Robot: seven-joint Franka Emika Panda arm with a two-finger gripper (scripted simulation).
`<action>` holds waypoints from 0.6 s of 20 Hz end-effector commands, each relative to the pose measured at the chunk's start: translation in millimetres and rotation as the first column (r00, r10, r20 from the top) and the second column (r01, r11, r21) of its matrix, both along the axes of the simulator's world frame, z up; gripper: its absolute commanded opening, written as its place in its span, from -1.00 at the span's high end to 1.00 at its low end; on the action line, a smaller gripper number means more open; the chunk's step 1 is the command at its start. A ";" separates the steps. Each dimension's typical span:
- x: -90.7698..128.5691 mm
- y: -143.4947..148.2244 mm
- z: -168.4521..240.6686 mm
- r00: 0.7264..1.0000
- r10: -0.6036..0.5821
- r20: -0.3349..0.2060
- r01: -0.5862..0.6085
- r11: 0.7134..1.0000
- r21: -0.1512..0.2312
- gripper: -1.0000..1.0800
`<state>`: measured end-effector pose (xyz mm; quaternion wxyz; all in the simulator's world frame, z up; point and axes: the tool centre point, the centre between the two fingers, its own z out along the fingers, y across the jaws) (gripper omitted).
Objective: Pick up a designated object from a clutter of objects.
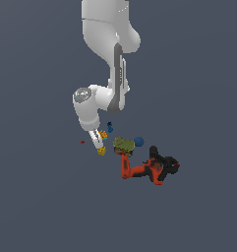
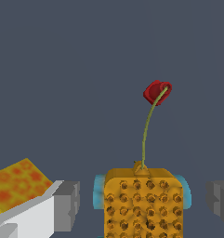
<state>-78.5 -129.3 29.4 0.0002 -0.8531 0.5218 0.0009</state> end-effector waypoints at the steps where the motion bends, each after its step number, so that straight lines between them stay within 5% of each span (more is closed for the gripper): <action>1: 0.1 0.0 -8.6 1.000 -0.001 0.001 0.001 1.000 0.000 -0.92; 6: 0.6 -0.5 -14.3 1.000 -0.002 0.001 0.002 1.000 -0.001 -0.92; 7: 0.6 -0.5 -14.3 1.000 -0.002 0.001 0.002 1.000 -0.001 1.00; 12: 0.6 -0.5 -14.3 1.000 -0.002 0.001 0.002 1.000 -0.001 1.00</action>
